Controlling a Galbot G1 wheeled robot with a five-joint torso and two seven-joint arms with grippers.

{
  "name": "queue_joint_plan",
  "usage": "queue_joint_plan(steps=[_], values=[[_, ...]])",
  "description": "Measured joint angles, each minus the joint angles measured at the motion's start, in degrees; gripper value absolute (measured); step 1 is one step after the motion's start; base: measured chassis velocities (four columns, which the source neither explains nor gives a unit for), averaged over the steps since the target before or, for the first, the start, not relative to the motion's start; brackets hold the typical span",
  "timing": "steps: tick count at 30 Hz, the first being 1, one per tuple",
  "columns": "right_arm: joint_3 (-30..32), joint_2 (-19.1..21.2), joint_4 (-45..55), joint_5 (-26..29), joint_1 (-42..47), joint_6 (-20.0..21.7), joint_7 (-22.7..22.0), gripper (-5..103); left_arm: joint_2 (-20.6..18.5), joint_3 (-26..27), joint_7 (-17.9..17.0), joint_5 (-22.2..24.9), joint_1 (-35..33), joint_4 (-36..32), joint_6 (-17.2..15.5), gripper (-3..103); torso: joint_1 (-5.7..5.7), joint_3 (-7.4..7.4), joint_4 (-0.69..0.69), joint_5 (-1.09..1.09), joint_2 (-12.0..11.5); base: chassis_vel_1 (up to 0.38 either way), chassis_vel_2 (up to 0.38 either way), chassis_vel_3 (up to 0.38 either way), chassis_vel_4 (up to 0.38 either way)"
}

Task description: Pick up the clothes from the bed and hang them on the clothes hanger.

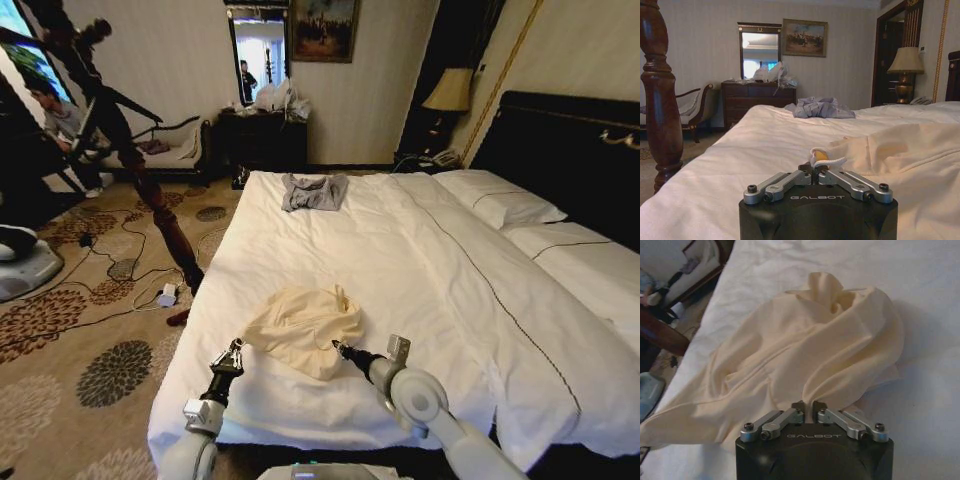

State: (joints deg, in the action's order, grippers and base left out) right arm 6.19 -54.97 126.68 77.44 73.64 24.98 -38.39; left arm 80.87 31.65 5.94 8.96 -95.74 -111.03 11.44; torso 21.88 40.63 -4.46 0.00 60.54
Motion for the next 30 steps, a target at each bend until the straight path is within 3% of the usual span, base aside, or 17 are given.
queue_joint_plan(steps=[3,5,8,9,12,14,16,18,19,21,22,23,24,25,27,29,30], values=[[0.0,0.4,0.4,-1.5,0.2,-0.9,3.5,1,0.1,0.0,0.0,-0.1,0.0,0.0,0.0,1,0.0,0.0,0.0,0.0,0.0,0.0,0.0,0.0,0.0],[0.0,0.5,0.5,-1.8,0.3,-1.2,4.5,1,0.1,0.0,0.0,-0.1,0.0,-0.1,0.0,1,0.0,0.0,0.0,0.0,0.0,0.0,0.0,0.0,0.0],[0.4,1.3,1.6,-1.9,-0.8,-5.7,12.3,0,0.2,-0.1,0.0,-0.2,-0.1,-0.2,0.1,1,0.0,0.0,-0.01,0.0,0.0,0.0,0.0,0.0,0.0],[0.4,1.3,1.6,-1.9,-0.8,-5.7,12.3,0,0.2,-0.1,0.0,-0.2,-0.1,-0.2,0.1,1,0.0,0.0,-0.01,0.0,0.0,0.0,0.0,0.0,0.0],[0.9,1.4,3.2,4.7,-5.8,-10.3,20.4,0,0.7,-0.4,0.0,-0.6,0.0,-0.1,0.3,1,0.0,0.0,-0.01,0.0,0.0,0.0,0.0,0.0,0.0],[0.9,1.3,3.3,6.0,-7.1,-10.8,21.2,0,0.8,-0.5,0.0,-0.7,0.1,-0.1,0.3,1,0.0,0.0,0.0,0.0,0.0,0.0,0.0,0.0,0.0],[-0.8,0.7,2.4,11.9,-14.6,-12.0,23.7,0,1.2,-0.9,0.0,-1.2,0.5,0.3,0.3,1,0.0,0.0,-0.01,0.0,0.0,0.0,0.0,0.0,0.0],[-4.7,-0.9,-1.6,16.3,-23.5,-12.5,23.9,0,1.6,-1.6,0.1,-1.8,1.0,0.8,0.4,1,0.0,0.0,-0.03,-0.02,0.0,0.0,0.0,0.0,0.0],[-4.7,-0.9,-1.6,16.3,-23.5,-12.5,23.9,0,1.6,-1.6,0.1,-1.8,1.0,0.8,0.4,1,0.0,0.0,-0.03,-0.02,0.0,0.0,0.0,0.0,0.0],[-8.8,-3.6,-7.5,18.2,-33.1,-13.1,23.0,0,2.0,-1.9,0.3,-2.2,1.1,1.2,0.6,1,0.0,0.01,-0.01,0.0,0.0,0.0,0.0,0.0,0.0],[-12.6,-7.7,-14.4,18.6,-40.5,-13.4,21.6,0,2.4,-2.2,0.5,-2.5,1.2,1.5,0.8,1,0.01,0.02,0.02,0.04,0.0,0.0,0.0,0.0,0.0],[-15.2,-11.7,-19.5,17.9,-45.1,-13.6,20.6,0,2.6,-2.3,0.5,-2.6,1.2,1.5,0.8,1,0.02,0.03,0.02,0.0,0.0,0.0,0.0,0.0,0.0],[-15.2,-11.7,-19.5,17.9,-45.1,-13.6,20.6,0,2.6,-2.3,0.5,-2.6,1.2,1.5,0.8,1,0.02,0.03,0.02,0.0,0.0,0.0,0.0,0.0,0.0],[-16.8,-15.1,-24.0,16.7,-48.9,-13.7,19.4,0,2.9,-2.5,0.6,-2.7,1.2,1.5,0.8,1,0.04,0.03,0.06,-0.01,0.0,0.0,0.0,0.0,0.0],[-18.9,-20.8,-33.2,12.7,-55.6,-13.6,15.3,0,3.1,-2.8,0.9,-2.7,1.2,1.2,0.8,1,0.04,0.02,0.07,0.06,0.0,0.0,0.0,0.0,0.0],[-19.3,-23.9,-39.0,8.2,-58.6,-12.8,10.7,-2,3.2,-2.9,1.1,-2.6,1.2,0.7,0.8,1,0.03,0.02,0.04,0.03,0.0,0.0,0.0,0.0,0.0],[-19.3,-23.9,-39.0,8.2,-58.6,-12.8,10.7,-2,3.2,-2.9,1.1,-2.6,1.2,0.7,0.8,1,0.03,0.02,0.04,0.03,0.0,0.0,0.0,0.0,0.0]])
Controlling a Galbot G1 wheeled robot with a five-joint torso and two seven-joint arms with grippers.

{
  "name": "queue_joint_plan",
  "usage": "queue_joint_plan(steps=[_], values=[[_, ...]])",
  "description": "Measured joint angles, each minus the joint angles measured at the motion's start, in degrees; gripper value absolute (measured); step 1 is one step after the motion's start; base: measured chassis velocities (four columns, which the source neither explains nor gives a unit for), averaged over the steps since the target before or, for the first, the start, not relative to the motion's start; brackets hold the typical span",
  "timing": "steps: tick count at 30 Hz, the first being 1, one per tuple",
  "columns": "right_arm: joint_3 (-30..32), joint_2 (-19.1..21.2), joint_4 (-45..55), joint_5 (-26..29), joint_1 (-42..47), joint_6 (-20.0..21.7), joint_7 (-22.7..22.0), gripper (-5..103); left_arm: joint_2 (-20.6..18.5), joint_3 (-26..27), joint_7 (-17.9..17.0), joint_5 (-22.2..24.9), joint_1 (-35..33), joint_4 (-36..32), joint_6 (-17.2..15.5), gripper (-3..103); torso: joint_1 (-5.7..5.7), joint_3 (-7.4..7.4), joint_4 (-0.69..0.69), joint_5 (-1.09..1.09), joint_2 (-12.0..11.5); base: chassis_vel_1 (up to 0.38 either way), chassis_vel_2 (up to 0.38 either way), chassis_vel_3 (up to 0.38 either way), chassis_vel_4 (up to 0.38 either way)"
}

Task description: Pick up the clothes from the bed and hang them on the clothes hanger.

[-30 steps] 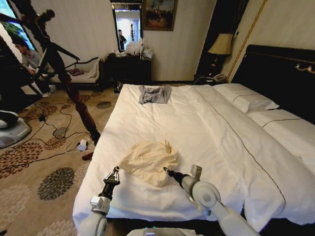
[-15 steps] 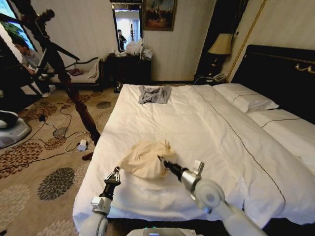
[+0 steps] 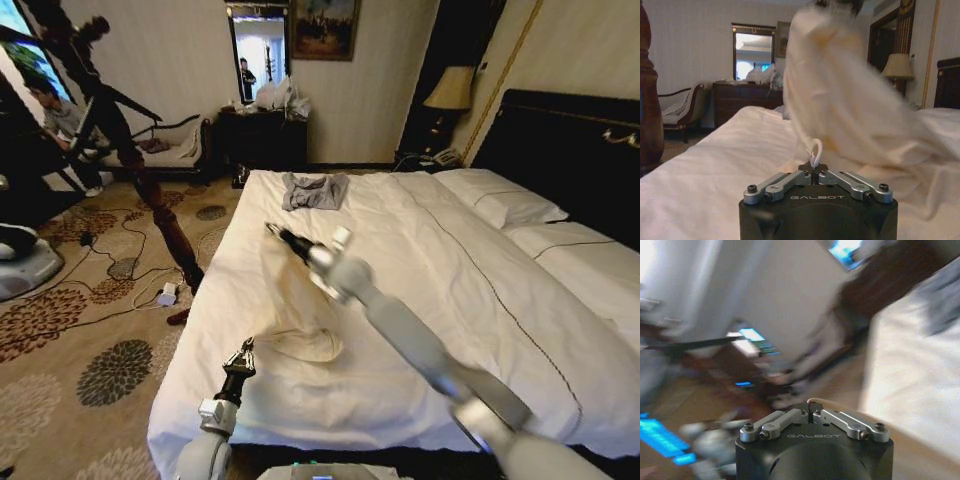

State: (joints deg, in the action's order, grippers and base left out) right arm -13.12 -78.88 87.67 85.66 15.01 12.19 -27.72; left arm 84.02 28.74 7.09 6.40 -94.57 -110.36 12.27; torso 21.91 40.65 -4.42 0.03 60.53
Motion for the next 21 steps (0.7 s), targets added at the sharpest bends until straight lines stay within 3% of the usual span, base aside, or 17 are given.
queue_joint_plan(steps=[2,4,5,7,8,10,11,12,14,16,18,21], values=[[0.0,-1.4,-2.3,-3.6,-1.1,3.6,-6.8,9,-0.1,-0.2,0.2,0.4,0.0,-0.6,0.0,1,-0.01,-0.01,-0.05,-0.02,0.0,0.0,0.0,0.0,0.0],[0.2,-0.7,-1.0,-4.1,-0.5,6.6,-10.1,14,-0.3,-0.2,0.2,0.6,0.1,-0.7,0.0,1,-0.01,-0.01,-0.05,-0.03,0.0,0.0,0.0,0.0,0.0],[0.2,0.7,1.4,-4.0,0.9,9.8,-13.9,20,-0.5,-0.2,0.2,0.9,0.1,-0.7,0.0,1,-0.01,-0.02,-0.05,-0.02,0.0,0.0,0.0,0.0,0.0],[0.2,1.4,2.3,-3.8,1.6,11.0,-15.5,25,-0.6,-0.2,0.2,1.0,0.2,-0.7,0.0,1,-0.02,-0.01,-0.05,-0.03,0.0,0.0,0.0,0.0,0.0],[0.0,3.2,4.3,-2.7,3.5,15.0,-21.1,30,-0.8,-0.2,0.2,1.3,0.2,-0.7,0.0,1,-0.04,-0.03,-0.06,-0.03,0.0,0.0,0.0,0.0,0.0],[0.2,4.8,5.4,-1.1,5.5,18.7,-27.7,41,-1.1,-0.2,0.2,1.4,0.2,-0.8,0.0,1,-0.05,-0.02,-0.06,-0.04,0.0,0.0,0.0,0.0,0.0],[0.2,4.8,5.4,-1.1,5.5,18.7,-27.7,41,-1.1,-0.2,0.2,1.4,0.2,-0.8,0.0,1,-0.05,-0.02,-0.06,-0.04,0.0,0.0,0.0,0.0,0.0],[0.6,5.5,5.5,-0.3,6.4,20.2,-31.6,46,-1.2,-0.2,0.2,1.5,0.2,-0.8,0.0,1,-0.04,-0.02,-0.06,-0.04,0.0,0.0,0.0,0.0,0.0],[1.5,6.1,5.5,0.0,7.4,21.0,-34.5,51,-1.4,-0.3,0.2,1.6,0.2,-0.8,0.0,1,-0.04,-0.02,-0.04,-0.04,0.0,0.0,0.0,0.0,0.0],[3.3,7.2,6.8,0.5,9.1,20.4,-34.2,63,-1.6,-0.3,0.2,1.7,0.1,-0.8,0.0,1,-0.04,-0.02,-0.03,-0.05,0.0,0.0,0.0,0.0,0.0],[4.2,7.7,7.8,0.8,9.7,19.6,-32.7,63,-1.7,-0.3,0.2,1.7,0.1,-0.8,0.0,1,-0.04,-0.02,-0.02,-0.04,0.0,0.0,0.0,0.0,0.0],[7.2,10.4,12.5,2.0,12.7,15.0,-22.3,79,-2.0,-0.2,0.2,1.9,-0.2,-1.0,0.0,1,-0.04,-0.02,-0.02,-0.04,0.0,0.0,0.0,0.0,0.0]])
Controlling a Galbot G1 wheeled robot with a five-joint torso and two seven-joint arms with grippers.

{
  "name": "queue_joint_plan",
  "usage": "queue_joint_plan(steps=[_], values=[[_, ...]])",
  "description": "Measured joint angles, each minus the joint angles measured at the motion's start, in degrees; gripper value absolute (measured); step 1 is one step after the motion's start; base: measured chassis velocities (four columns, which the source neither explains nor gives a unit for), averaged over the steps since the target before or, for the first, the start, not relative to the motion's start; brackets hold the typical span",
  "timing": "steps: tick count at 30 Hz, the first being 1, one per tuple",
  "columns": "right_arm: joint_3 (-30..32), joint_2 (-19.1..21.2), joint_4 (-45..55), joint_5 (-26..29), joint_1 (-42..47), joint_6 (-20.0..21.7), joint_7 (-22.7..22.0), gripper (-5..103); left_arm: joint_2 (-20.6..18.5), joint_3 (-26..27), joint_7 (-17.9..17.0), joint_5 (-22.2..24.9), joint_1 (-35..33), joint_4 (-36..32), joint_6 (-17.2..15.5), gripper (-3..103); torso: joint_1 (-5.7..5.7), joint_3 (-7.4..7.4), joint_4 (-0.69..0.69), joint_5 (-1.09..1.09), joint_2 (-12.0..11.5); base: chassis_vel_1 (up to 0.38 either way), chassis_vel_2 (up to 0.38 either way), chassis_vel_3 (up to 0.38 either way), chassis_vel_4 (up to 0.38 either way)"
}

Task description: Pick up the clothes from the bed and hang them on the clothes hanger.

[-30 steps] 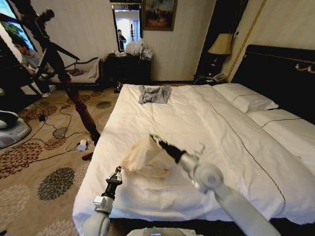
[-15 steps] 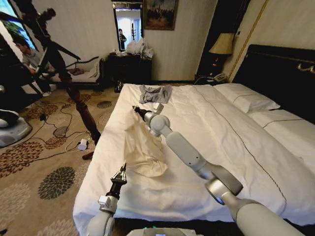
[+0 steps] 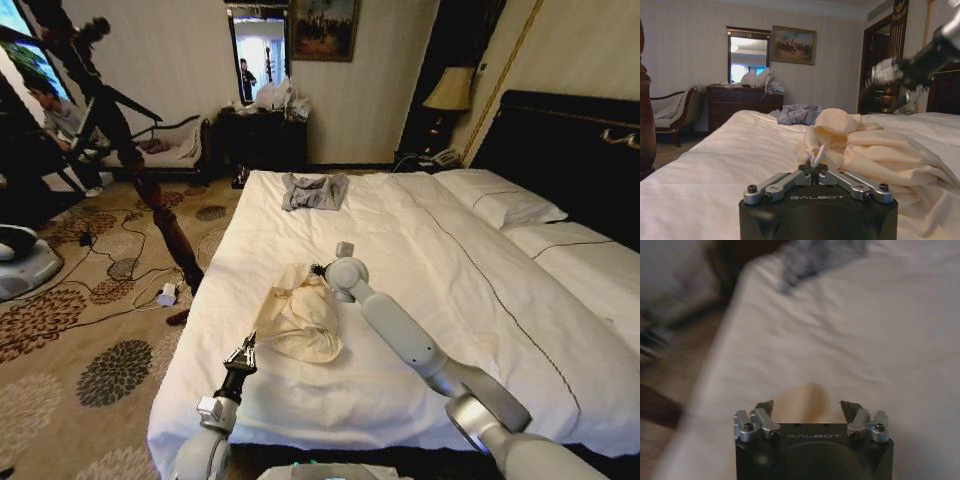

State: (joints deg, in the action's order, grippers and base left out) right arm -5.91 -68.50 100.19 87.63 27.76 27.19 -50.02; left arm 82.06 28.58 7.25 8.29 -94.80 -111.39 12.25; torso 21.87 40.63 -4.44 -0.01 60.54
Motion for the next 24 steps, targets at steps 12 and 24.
queue_joint_plan(steps=[12,24], values=[[0.6,8.3,6.9,6.1,11.0,9.1,-5.1,100,-1.9,2.0,-0.1,3.3,-0.3,-1.3,0.2,1,0.0,0.0,-0.01,0.01,0.0,0.0,0.0,0.0,0.0],[-1.5,7.8,7.0,-3.3,15.7,7.2,6.2,67,-2.1,2.5,-0.2,3.9,0.6,-1.0,-0.1,1,0.01,0.0,-0.01,0.01,0.0,0.0,0.0,0.0,0.0]])
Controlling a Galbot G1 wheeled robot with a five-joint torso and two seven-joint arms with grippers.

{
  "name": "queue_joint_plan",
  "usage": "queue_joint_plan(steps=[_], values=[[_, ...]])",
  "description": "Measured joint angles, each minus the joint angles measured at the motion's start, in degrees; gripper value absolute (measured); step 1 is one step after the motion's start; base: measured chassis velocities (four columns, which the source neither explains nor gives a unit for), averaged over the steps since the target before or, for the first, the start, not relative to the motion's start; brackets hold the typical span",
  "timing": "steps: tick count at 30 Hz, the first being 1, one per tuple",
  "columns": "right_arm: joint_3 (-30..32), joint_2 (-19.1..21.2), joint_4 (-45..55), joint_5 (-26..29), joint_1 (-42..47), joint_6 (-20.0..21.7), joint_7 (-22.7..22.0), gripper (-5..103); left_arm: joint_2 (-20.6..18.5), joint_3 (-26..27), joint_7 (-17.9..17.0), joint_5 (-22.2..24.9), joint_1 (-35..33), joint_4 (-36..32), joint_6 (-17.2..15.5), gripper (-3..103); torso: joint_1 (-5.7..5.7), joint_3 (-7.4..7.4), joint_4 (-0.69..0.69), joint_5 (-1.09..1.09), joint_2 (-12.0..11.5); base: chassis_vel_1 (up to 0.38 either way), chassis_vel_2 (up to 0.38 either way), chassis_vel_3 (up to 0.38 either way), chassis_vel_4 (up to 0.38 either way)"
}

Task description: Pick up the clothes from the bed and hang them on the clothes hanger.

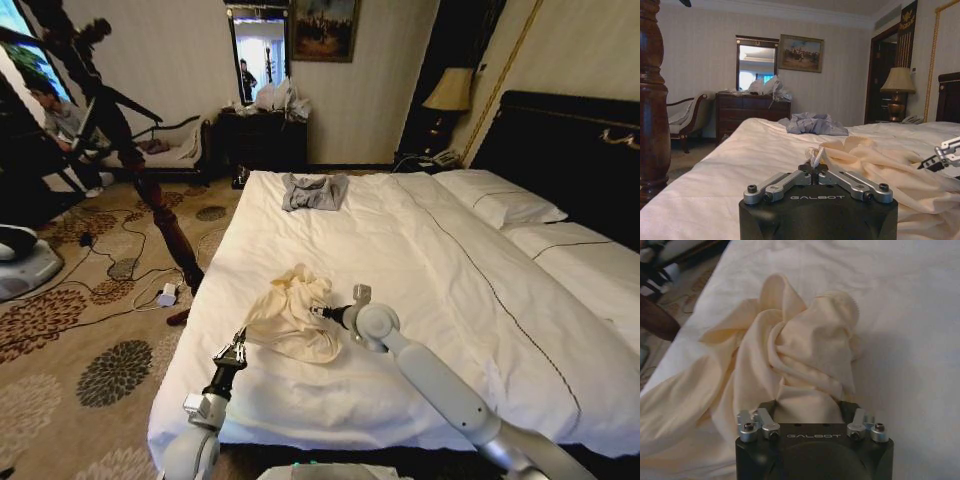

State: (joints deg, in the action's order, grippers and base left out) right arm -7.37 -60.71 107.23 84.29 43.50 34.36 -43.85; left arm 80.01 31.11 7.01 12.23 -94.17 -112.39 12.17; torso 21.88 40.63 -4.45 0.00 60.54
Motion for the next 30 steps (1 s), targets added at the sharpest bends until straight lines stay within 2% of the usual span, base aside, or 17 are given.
queue_joint_plan(steps=[1,3,4,6,7,8,10,13,15,17,20,23,27,30], values=[[-0.1,0.1,0.0,-0.8,0.3,-0.5,1.3,67,0.0,0.1,0.0,0.2,0.1,0.0,0.0,1,0.0,0.0,0.0,0.0,0.0,0.0,0.0,0.0,0.0],[-0.1,0.4,0.1,-2.8,0.6,-2.1,4.4,57,0.0,0.5,-0.1,0.6,0.3,0.1,0.0,1,0.0,0.0,0.0,0.0,0.0,0.0,0.0,0.0,0.0],[-0.1,0.4,0.1,-2.8,0.6,-2.1,4.4,57,0.0,0.5,-0.1,0.6,0.3,0.1,0.0,1,0.0,0.0,0.0,0.0,0.0,0.0,0.0,0.0,0.0],[-0.1,1.2,0.3,-5.4,0.7,-3.7,7.6,45,-0.1,0.8,-0.2,1.2,0.6,-0.2,-0.1,1,0.0,0.01,0.0,0.0,0.0,0.0,0.0,0.0,0.0],[-0.1,1.7,0.4,-6.9,0.7,-4.6,9.4,45,-0.1,0.9,-0.4,1.5,0.8,-0.4,-0.1,1,0.0,0.0,0.0,0.0,0.0,0.0,0.0,0.0,0.0],[-0.1,1.7,0.4,-6.9,0.7,-4.6,9.4,45,-0.1,0.9,-0.4,1.5,0.8,-0.4,-0.1,1,0.0,0.0,0.0,0.0,0.0,0.0,0.0,0.0,0.0],[0.0,3.1,1.0,-9.8,0.8,-6.1,13.0,34,-0.2,1.0,-0.8,2.0,1.1,-0.8,-0.1,1,0.01,0.0,0.0,0.0,0.0,0.0,0.0,0.0,0.0],[0.5,4.5,2.4,-11.2,0.9,-7.2,15.2,18,-0.3,0.9,-0.9,2.7,1.5,-1.3,-0.1,1,0.01,0.0,-0.01,-0.01,0.0,0.0,0.0,0.0,0.0],[0.8,4.8,2.8,-11.7,0.9,-7.9,15.9,18,-0.3,0.9,-1.0,3.2,1.7,-1.5,-0.1,1,0.0,0.01,0.0,0.0,0.0,0.0,0.0,0.0,0.0],[2.0,5.4,3.7,-12.7,0.2,-10.2,17.6,7,-0.6,0.9,-1.0,5.0,2.6,-2.4,-0.1,1,0.0,0.01,0.0,-0.01,0.0,0.0,0.0,0.0,0.0],[3.6,6.0,4.7,-12.4,-1.5,-11.3,18.6,1,-1.7,0.9,-1.0,7.1,4.0,-3.7,-0.6,1,0.0,0.01,0.0,0.0,0.0,0.0,0.0,0.0,0.0],[5.3,7.0,5.5,-11.2,-3.9,-12.2,19.5,1,-3.9,1.2,-1.1,9.6,5.9,-5.3,-1.5,1,0.01,0.01,0.0,0.0,0.0,0.0,0.0,0.0,0.0],[8.1,9.7,7.5,-7.5,-8.6,-13.1,21.1,0,-9.8,3.3,-2.5,15.7,10.2,-8.7,-4.8,1,0.01,0.01,-0.01,0.01,0.0,0.0,0.0,0.0,0.0],[8.8,10.6,9.0,-6.0,-8.7,-11.9,18.7,0,-11.5,4.8,-3.3,16.8,10.6,-9.5,-5.6,1,0.01,0.0,-0.01,0.01,0.0,0.0,0.0,0.0,0.0]])
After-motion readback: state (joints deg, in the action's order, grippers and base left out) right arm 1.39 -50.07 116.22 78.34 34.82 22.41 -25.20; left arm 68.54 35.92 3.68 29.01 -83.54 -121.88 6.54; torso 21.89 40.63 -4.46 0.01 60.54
